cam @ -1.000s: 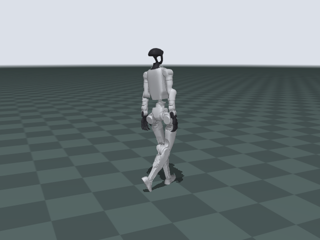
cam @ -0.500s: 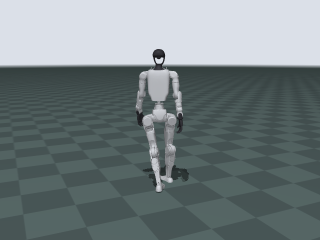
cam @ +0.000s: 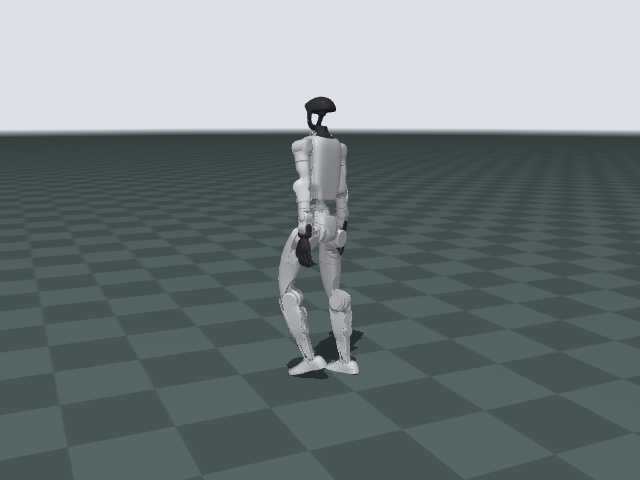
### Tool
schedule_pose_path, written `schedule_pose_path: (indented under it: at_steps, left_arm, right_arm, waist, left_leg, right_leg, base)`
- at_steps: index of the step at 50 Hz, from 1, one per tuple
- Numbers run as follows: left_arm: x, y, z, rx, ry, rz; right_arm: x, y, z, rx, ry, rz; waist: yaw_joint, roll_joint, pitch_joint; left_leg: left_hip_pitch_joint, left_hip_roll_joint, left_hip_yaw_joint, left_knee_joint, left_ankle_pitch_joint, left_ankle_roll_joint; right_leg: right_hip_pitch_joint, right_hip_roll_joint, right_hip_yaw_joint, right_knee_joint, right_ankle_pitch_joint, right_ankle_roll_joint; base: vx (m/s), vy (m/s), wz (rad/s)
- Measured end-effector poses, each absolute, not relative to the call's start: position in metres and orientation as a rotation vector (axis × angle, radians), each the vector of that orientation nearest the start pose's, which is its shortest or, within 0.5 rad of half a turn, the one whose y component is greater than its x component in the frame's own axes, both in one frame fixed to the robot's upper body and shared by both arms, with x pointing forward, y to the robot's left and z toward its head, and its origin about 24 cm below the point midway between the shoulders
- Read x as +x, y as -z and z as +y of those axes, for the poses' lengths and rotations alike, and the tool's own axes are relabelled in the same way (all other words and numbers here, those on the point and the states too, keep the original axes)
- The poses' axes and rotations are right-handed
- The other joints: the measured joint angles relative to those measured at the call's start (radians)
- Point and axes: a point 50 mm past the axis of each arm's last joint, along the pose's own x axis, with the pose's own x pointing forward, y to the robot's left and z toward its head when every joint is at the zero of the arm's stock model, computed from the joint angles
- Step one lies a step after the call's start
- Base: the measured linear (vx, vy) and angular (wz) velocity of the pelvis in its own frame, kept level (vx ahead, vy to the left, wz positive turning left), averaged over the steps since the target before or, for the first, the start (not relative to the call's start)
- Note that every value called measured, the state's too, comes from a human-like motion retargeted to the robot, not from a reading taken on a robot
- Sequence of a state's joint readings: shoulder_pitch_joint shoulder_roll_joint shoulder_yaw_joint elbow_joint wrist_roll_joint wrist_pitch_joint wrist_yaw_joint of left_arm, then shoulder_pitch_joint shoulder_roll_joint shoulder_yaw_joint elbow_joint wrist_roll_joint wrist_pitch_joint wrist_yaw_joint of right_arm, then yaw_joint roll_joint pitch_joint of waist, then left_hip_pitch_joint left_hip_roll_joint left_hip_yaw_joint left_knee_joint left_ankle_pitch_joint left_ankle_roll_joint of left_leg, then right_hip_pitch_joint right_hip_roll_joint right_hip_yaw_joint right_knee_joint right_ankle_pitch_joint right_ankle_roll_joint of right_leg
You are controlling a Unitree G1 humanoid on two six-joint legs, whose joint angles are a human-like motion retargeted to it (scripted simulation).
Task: Walk run
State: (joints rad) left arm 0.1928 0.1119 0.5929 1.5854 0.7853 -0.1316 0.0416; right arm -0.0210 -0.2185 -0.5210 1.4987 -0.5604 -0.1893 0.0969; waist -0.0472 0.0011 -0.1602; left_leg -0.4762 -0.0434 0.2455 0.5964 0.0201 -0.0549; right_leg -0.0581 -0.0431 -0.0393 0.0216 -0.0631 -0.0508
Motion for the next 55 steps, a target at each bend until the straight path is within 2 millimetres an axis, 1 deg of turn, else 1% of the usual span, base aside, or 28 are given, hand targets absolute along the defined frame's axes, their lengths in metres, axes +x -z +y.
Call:
schedule_pose_path:
  at_steps: [2,3,5,9,12,14,15,17,20,22,23,25,27,28,30,32,35,38,40,43,45,47,48,49,50,52,53,55]
  left_arm:
    - [-0.067,0.174,0.181,0.167,0.042,1.648]
    - [-0.069,0.175,0.173,0.142,0.053,1.652]
    - [-0.076,0.174,0.158,0.095,0.080,1.661]
    - [-0.102,0.168,0.128,0.031,0.196,1.720]
    - [-0.126,0.160,0.109,0.018,0.333,1.795]
    - [-0.140,0.154,0.102,0.026,0.427,1.844]
    - [-0.147,0.151,0.100,0.033,0.466,1.866]
    - [-0.158,0.147,0.102,0.048,0.503,1.907]
    - [-0.163,0.145,0.111,0.045,0.471,1.945]
    - [-0.156,0.149,0.119,0.041,0.401,1.929]
    - [-0.149,0.152,0.124,0.041,0.359,1.908]
    - [-0.131,0.160,0.134,0.053,0.284,1.842]
    - [-0.103,0.168,0.149,0.088,0.240,1.757]
    - [-0.086,0.172,0.158,0.115,0.230,1.710]
    - [-0.048,0.178,0.174,0.184,0.221,1.609]
    - [-0.006,0.180,0.189,0.262,0.199,1.491]
    - [0.057,0.174,0.202,0.341,0.155,1.285]
    - [0.112,0.161,0.210,0.362,0.140,1.101]
    - [0.141,0.151,0.212,0.370,0.142,1.002]
    - [0.168,0.138,0.216,0.396,0.148,0.893]
    - [0.176,0.133,0.218,0.417,0.150,0.854]
    - [0.174,0.133,0.221,0.430,0.153,0.854]
    - [0.170,0.134,0.223,0.435,0.159,0.866]
    - [0.164,0.137,0.223,0.436,0.165,0.889]
    - [0.156,0.141,0.224,0.435,0.171,0.917]
    - [0.131,0.151,0.223,0.422,0.183,1.008]
    - [0.115,0.157,0.221,0.412,0.190,1.067]
    - [0.076,0.168,0.214,0.384,0.204,1.200]
  right_arm:
    - [0.064,0.165,-0.241,-0.165,0.042,1.262]
    - [0.072,0.164,-0.239,-0.156,0.034,1.242]
    - [0.086,0.162,-0.236,-0.143,0.013,1.201]
    - [0.109,0.158,-0.230,-0.157,-0.052,1.128]
    - [0.117,0.156,-0.224,-0.198,-0.104,1.093]
    - [0.115,0.157,-0.219,-0.232,-0.139,1.082]
    - [0.112,0.158,-0.216,-0.248,-0.156,1.080]
    - [0.100,0.162,-0.209,-0.275,-0.184,1.096]
    - [0.073,0.170,-0.200,-0.309,-0.216,1.162]
    - [0.053,0.173,-0.197,-0.331,-0.225,1.219]
    - [0.042,0.175,-0.197,-0.343,-0.230,1.247]
    - [0.022,0.176,-0.197,-0.368,-0.236,1.306]
    - [0.002,0.177,-0.197,-0.391,-0.219,1.366]
    - [-0.007,0.177,-0.197,-0.397,-0.201,1.395]
    - [-0.027,0.176,-0.197,-0.391,-0.167,1.456]
    - [-0.051,0.174,-0.193,-0.358,-0.148,1.520]
    - [-0.090,0.168,-0.185,-0.299,-0.150,1.636]
    - [-0.126,0.158,-0.178,-0.248,-0.177,1.767]
    - [-0.146,0.151,-0.174,-0.214,-0.196,1.845]
    - [-0.167,0.144,-0.170,-0.176,-0.205,1.924]
    - [-0.175,0.140,-0.168,-0.165,-0.191,1.952]
    - [-0.178,0.139,-0.168,-0.160,-0.170,1.965]
    - [-0.179,0.138,-0.168,-0.155,-0.157,1.971]
    - [-0.178,0.139,-0.169,-0.150,-0.144,1.977]
    - [-0.176,0.140,-0.170,-0.145,-0.130,1.982]
    - [-0.169,0.143,-0.172,-0.135,-0.100,1.974]
    - [-0.165,0.144,-0.173,-0.130,-0.088,1.961]
    - [-0.154,0.149,-0.175,-0.127,-0.077,1.918]
  waist:
    - [0.029,-0.008,0.008]
    - [0.040,-0.010,0.011]
    - [0.060,-0.013,0.017]
    - [0.054,-0.026,0.016]
    - [0.045,-0.049,0.000]
    - [0.054,-0.069,-0.018]
    - [0.064,-0.079,-0.026]
    - [0.077,-0.093,-0.044]
    - [0.072,-0.103,-0.070]
    - [0.065,-0.073,-0.078]
    - [0.051,-0.049,-0.081]
    - [0.018,0.002,-0.079]
    - [-0.011,0.043,-0.072]
    - [-0.027,0.061,-0.065]
    - [-0.039,0.083,-0.052]
    - [-0.036,0.085,-0.042]
    - [-0.081,0.088,-0.031]
    - [-0.126,0.068,-0.020]
    - [-0.155,0.048,-0.009]
    - [-0.182,0.020,0.013]
    - [-0.196,0.019,0.024]
    - [-0.194,0.027,0.024]
    - [-0.202,0.036,0.025]
    - [-0.213,0.042,0.021]
    - [-0.226,0.045,0.017]
    - [-0.241,0.056,-0.001]
    - [-0.255,0.064,-0.007]
    - [-0.275,0.081,-0.022]
  left_leg:
    - [-0.012,0.024,0.051,-0.122,-0.006,0.061]
    - [-0.008,0.052,0.116,-0.183,-0.008,0.090]
    - [0.000,0.068,0.207,-0.297,-0.036,0.134]
    - [0.015,0.039,0.346,-0.467,-0.126,0.189]
    - [0.024,-0.006,0.371,-0.535,-0.124,0.267]
    - [0.038,-0.025,0.379,-0.537,-0.106,0.310]
    - [0.050,-0.028,0.395,-0.532,-0.108,0.317]
    - [0.063,-0.041,0.377,-0.535,-0.068,0.317]
    - [0.072,-0.073,0.270,-0.514,-0.103,0.317]
    - [0.108,-0.061,0.271,-0.518,-0.122,0.315]
    - [0.131,-0.045,0.264,-0.521,-0.129,0.312]
    - [0.170,-0.022,0.203,-0.521,-0.148,0.308]
    - [0.196,-0.011,0.118,-0.514,-0.164,0.302]
    - [0.209,-0.007,0.078,-0.510,-0.171,0.299]
    - [0.240,-0.001,0.025,-0.506,-0.184,0.291]
    - [0.278,-0.006,-0.013,-0.510,-0.196,0.287]
    - [0.328,-0.024,-0.101,-0.511,-0.215,0.284]
    - [0.378,-0.064,-0.182,-0.504,-0.242,0.285]
    - [0.421,-0.093,-0.225,-0.500,-0.260,0.281]
    - [0.499,-0.120,-0.255,-0.503,-0.282,0.265]
    - [0.547,-0.116,-0.264,-0.506,-0.291,0.251]
    - [0.582,-0.098,-0.241,-0.507,-0.287,0.225]
    - [0.596,-0.085,-0.239,-0.500,-0.276,0.208]
    - [0.606,-0.078,-0.242,-0.490,-0.255,0.186]
    - [0.615,-0.074,-0.249,-0.478,-0.230,0.161]
    - [0.623,-0.064,-0.260,-0.445,-0.135,0.096]
    - [0.629,-0.057,-0.279,-0.422,-0.061,0.056]
    - [0.625,-0.043,-0.326,-0.361,0.143,-0.045]
  right_leg:
    - [0.021,0.005,-0.043,0.001,-0.016,-0.003]
    - [0.033,0.010,-0.067,-0.001,-0.022,-0.006]
    - [0.058,0.020,-0.117,-0.006,-0.032,-0.012]
    - [0.109,0.020,-0.228,-0.016,-0.038,-0.004]
    - [0.141,0.002,-0.292,-0.011,-0.028,0.023]
    - [0.160,-0.011,-0.311,-0.002,-0.009,0.050]
    - [0.170,-0.017,-0.314,0.005,0.003,0.066]
    - [0.192,-0.024,-0.324,0.023,0.057,0.102]
    - [0.210,-0.036,-0.346,0.075,0.224,0.152]
    - [0.201,-0.040,-0.348,0.158,0.380,0.147]
    - [0.188,-0.034,-0.358,0.214,0.457,0.117]
    - [0.130,0.012,-0.309,0.357,0.568,0.040]
    - [0.042,0.088,-0.189,0.497,0.536,0.062]
    - [-0.005,0.128,-0.131,0.558,0.482,0.072]
    - [-0.076,0.206,0.007,0.626,0.392,0.122]
    - [-0.126,0.218,0.070,0.626,0.312,0.139]
    - [-0.216,0.157,0.055,0.563,0.224,0.087]
    - [-0.282,0.085,0.064,0.401,0.212,0.082]
    - [-0.315,0.060,0.110,0.273,0.215,0.105]
    - [-0.360,0.031,0.180,0.092,0.243,0.114]
    - [-0.389,0.021,0.186,-0.030,0.221,0.151]
    - [-0.408,0.028,0.157,-0.106,0.156,0.197]
    - [-0.415,0.021,0.096,-0.108,0.134,0.190]
    - [-0.414,0.026,0.089,-0.096,0.134,0.161]
    - [-0.409,0.037,0.110,-0.077,0.146,0.121]
    - [-0.400,0.044,0.062,-0.018,0.140,0.084]
    - [-0.386,0.047,0.049,-0.007,0.175,0.085]
    - [-0.348,0.072,0.121,0.019,0.193,0.078]
  base:
    - [0.30,0.07,1.25]
    - [0.32,0.07,1.18]
    - [0.30,0.06,1.13]
    - [0.47,0.12,1.31]
    - [0.56,0.13,1.07]
    - [0.71,0.15,0.58]
    - [0.64,0.08,0.33]
    - [0.75,0.10,0.46]
    - [0.87,0.18,0.79]
    - [0.83,0.26,1.06]
    - [0.81,0.21,1.44]
    - [0.68,0.13,1.68]
    - [0.63,0.08,1.76]
    - [0.67,0.06,1.82]
    - [0.60,0.02,1.63]
    - [0.61,-0.04,1.52]
    - [0.59,-0.07,2.04]
    - [0.65,-0.14,1.77]
    - [0.67,-0.18,1.44]
    - [0.87,-0.31,1.03]
    - [0.66,-0.24,0.59]
    - [0.72,-0.29,0.19]
    - [0.94,-0.41,0.38]
    - [0.97,-0.44,0.56]
    - [0.93,-0.42,0.51]
    - [1.04,-0.48,0.51]
    - [1.12,-0.50,0.60]
    - [0.94,-0.39,0.41]
